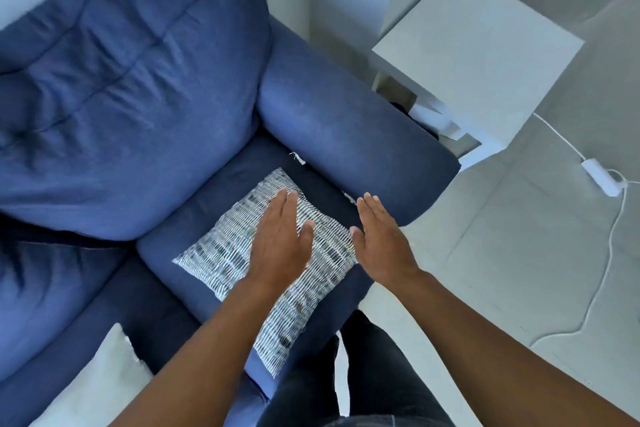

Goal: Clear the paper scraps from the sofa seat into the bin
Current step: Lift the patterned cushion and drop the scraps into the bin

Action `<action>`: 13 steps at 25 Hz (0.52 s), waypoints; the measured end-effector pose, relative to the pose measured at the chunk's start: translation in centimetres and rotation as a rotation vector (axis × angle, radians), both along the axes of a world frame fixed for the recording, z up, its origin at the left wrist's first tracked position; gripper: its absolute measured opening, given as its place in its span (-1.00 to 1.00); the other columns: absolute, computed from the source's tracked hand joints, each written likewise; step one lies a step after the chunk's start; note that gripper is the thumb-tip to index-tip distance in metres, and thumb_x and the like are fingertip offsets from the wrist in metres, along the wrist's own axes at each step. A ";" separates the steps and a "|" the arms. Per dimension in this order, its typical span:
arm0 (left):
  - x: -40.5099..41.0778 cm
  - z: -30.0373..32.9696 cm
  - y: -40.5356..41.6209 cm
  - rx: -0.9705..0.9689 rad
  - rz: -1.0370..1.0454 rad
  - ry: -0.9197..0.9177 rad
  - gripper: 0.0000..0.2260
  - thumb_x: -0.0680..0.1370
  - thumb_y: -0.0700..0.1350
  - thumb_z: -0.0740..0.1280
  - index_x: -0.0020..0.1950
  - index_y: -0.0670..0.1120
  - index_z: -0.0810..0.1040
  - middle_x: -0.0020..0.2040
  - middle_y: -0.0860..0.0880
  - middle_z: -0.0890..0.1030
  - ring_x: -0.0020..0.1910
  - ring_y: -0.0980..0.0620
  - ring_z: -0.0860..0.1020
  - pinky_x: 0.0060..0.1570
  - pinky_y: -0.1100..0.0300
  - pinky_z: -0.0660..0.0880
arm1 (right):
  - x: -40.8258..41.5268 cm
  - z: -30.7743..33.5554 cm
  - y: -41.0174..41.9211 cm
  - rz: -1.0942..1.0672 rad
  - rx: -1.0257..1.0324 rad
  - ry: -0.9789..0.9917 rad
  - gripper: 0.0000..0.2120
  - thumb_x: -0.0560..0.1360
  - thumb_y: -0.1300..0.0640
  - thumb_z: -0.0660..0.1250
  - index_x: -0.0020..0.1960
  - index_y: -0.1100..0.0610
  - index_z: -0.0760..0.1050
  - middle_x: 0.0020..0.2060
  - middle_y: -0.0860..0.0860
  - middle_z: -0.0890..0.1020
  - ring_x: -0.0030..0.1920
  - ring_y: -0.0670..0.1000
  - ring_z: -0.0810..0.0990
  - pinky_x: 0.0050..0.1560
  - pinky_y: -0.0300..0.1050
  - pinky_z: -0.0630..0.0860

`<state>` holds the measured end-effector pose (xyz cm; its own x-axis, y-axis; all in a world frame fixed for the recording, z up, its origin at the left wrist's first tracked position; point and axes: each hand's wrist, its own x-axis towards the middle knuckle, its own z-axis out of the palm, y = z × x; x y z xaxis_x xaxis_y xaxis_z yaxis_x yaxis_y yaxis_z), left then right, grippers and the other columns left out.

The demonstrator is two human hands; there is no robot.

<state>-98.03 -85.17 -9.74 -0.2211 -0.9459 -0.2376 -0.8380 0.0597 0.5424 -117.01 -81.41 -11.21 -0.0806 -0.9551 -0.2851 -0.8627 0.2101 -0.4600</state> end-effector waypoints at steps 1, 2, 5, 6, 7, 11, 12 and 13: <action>-0.6 -1.0 -1.1 0.017 0.004 0.006 -0.45 0.66 -0.01 0.22 0.59 -0.17 0.16 0.61 -0.14 0.15 0.60 -0.05 0.08 0.53 0.06 0.07 | -0.3 -1.4 -0.8 -0.006 0.015 -0.005 -0.48 0.66 0.15 0.19 0.57 0.22 0.17 0.58 0.12 0.19 0.60 0.09 0.09 0.55 -0.01 0.15; -1.1 -2.1 -2.0 0.036 0.014 0.006 -0.45 0.66 -0.02 0.22 0.59 -0.17 0.17 0.60 -0.14 0.16 0.60 -0.05 0.09 0.52 0.08 0.07 | -0.4 -3.0 -1.6 -0.004 0.041 -0.005 -0.48 0.66 0.15 0.18 0.57 0.22 0.17 0.58 0.12 0.19 0.60 0.09 0.10 0.55 -0.02 0.14; -2.5 -6.5 -5.1 0.056 0.049 -0.005 -0.47 0.65 -0.05 0.25 0.56 -0.20 0.22 0.57 -0.17 0.25 0.57 -0.09 0.18 0.51 0.09 0.10 | -0.9 -9.2 -4.1 0.008 0.130 0.008 -0.46 0.64 0.16 0.19 0.57 0.24 0.15 0.58 0.15 0.19 0.60 0.11 0.11 0.55 -0.05 0.10; -3.0 -8.4 -6.3 0.067 0.065 -0.009 -0.48 0.64 -0.05 0.26 0.55 -0.21 0.24 0.56 -0.18 0.28 0.56 -0.10 0.21 0.51 0.07 0.13 | -1.0 -11.6 -5.1 -0.002 0.159 0.006 -0.46 0.63 0.17 0.20 0.57 0.25 0.16 0.57 0.17 0.21 0.59 0.12 0.13 0.56 -0.05 0.09; -3.6 -10.7 -7.3 0.086 0.075 -0.018 -0.48 0.64 -0.05 0.27 0.54 -0.21 0.26 0.54 -0.18 0.30 0.55 -0.10 0.24 0.51 0.06 0.16 | -1.1 -14.5 -5.9 -0.002 0.190 0.012 -0.46 0.62 0.18 0.21 0.56 0.26 0.17 0.56 0.18 0.23 0.58 0.13 0.16 0.56 -0.05 0.10; -5.5 -18.1 -10.7 0.121 0.070 -0.029 -0.50 0.61 -0.09 0.32 0.50 -0.24 0.33 0.48 -0.19 0.40 0.49 -0.12 0.34 0.48 0.05 0.26 | -1.6 -23.4 -8.0 0.033 0.298 0.114 -0.41 0.56 0.22 0.25 0.55 0.25 0.18 0.53 0.18 0.26 0.50 0.20 0.27 0.51 0.11 0.24; -5.8 -19.3 -11.3 0.117 0.063 -0.034 -0.51 0.60 -0.10 0.33 0.49 -0.24 0.35 0.47 -0.19 0.42 0.47 -0.13 0.36 0.47 0.06 0.27 | -1.7 -24.9 -8.4 0.047 0.324 0.141 -0.40 0.56 0.25 0.20 0.56 0.24 0.15 0.55 0.16 0.23 0.50 0.21 0.27 0.50 0.14 0.25; -6.0 -20.6 -11.9 0.110 0.057 -0.045 -0.52 0.58 -0.12 0.35 0.47 -0.25 0.37 0.45 -0.19 0.44 0.45 -0.14 0.38 0.45 0.08 0.28 | -1.8 -26.4 -8.7 0.068 0.348 0.164 -0.41 0.56 0.29 0.13 0.58 0.22 0.11 0.57 0.15 0.20 0.51 0.22 0.25 0.49 0.16 0.24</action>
